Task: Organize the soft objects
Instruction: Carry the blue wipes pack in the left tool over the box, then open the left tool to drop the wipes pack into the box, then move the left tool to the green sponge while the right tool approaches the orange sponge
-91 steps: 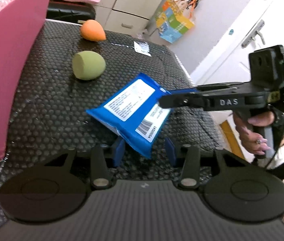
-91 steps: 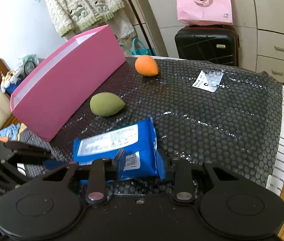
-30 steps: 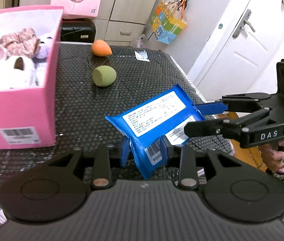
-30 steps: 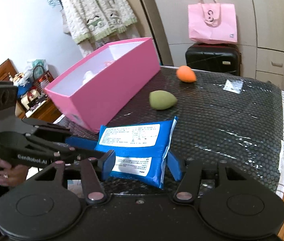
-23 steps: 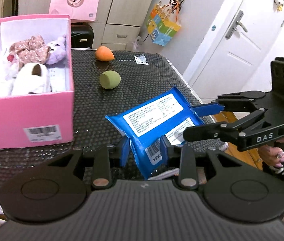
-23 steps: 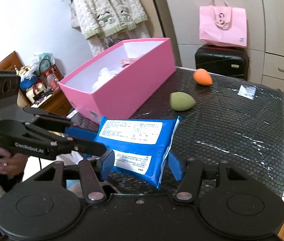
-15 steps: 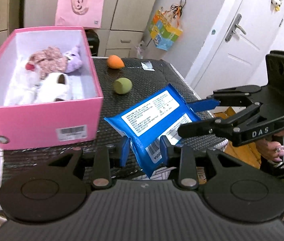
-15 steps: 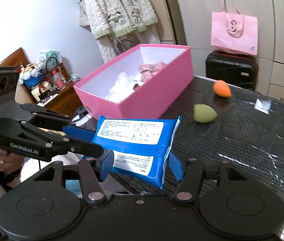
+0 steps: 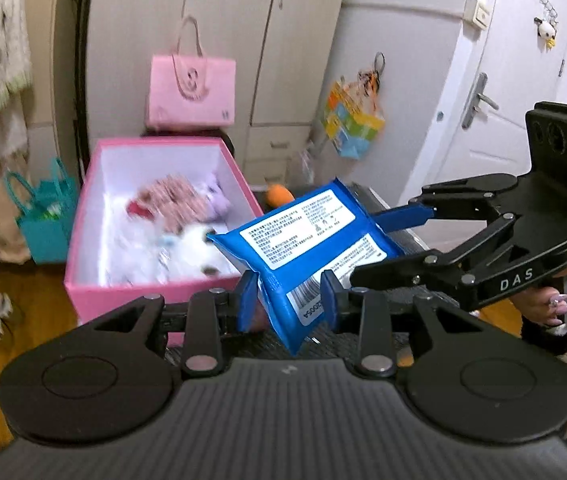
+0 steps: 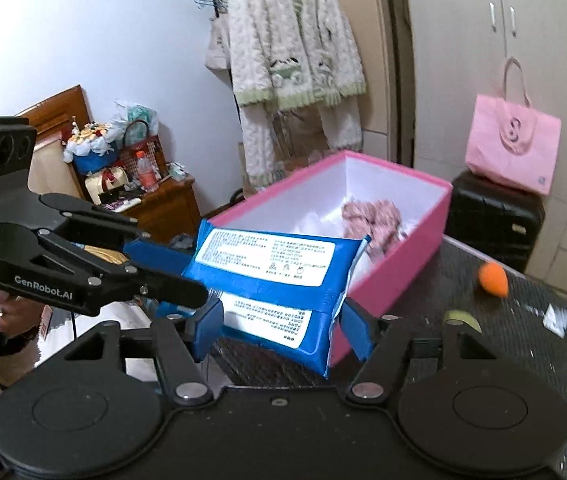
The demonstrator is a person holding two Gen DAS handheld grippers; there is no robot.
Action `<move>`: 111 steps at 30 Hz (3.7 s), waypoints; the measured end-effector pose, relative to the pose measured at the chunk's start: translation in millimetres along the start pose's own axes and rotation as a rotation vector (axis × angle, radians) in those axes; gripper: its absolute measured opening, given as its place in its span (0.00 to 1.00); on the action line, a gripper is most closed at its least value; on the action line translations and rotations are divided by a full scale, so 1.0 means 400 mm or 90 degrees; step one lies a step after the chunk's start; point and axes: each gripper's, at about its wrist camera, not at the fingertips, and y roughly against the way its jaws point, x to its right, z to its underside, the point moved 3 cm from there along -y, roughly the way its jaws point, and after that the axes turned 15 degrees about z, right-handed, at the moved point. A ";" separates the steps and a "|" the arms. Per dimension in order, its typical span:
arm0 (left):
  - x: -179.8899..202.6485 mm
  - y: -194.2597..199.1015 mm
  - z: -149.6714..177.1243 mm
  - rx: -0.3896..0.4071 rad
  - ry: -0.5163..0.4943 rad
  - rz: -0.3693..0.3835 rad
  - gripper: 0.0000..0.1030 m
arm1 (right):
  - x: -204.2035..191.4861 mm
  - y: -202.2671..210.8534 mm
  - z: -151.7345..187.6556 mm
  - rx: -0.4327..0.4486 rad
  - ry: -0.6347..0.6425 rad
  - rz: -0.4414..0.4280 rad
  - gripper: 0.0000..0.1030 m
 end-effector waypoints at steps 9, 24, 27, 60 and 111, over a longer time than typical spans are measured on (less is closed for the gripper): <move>-0.128 -0.008 -0.057 0.034 0.057 0.022 0.31 | -0.017 -0.115 -0.077 0.012 0.002 0.056 0.70; -0.333 -0.102 -0.077 -0.020 0.076 0.000 0.31 | -0.013 -0.300 -0.101 -0.032 -0.005 0.072 0.66; -0.348 -0.126 -0.067 -0.050 0.061 -0.029 0.31 | -0.006 -0.334 -0.100 -0.066 -0.033 0.042 0.63; -0.082 0.016 -0.106 -0.060 -0.117 -0.088 0.61 | 0.011 0.024 -0.084 0.006 0.028 0.069 0.64; 0.113 -0.482 -0.098 0.042 -0.076 -0.071 0.66 | 0.502 -0.059 0.052 0.046 -0.117 0.170 0.67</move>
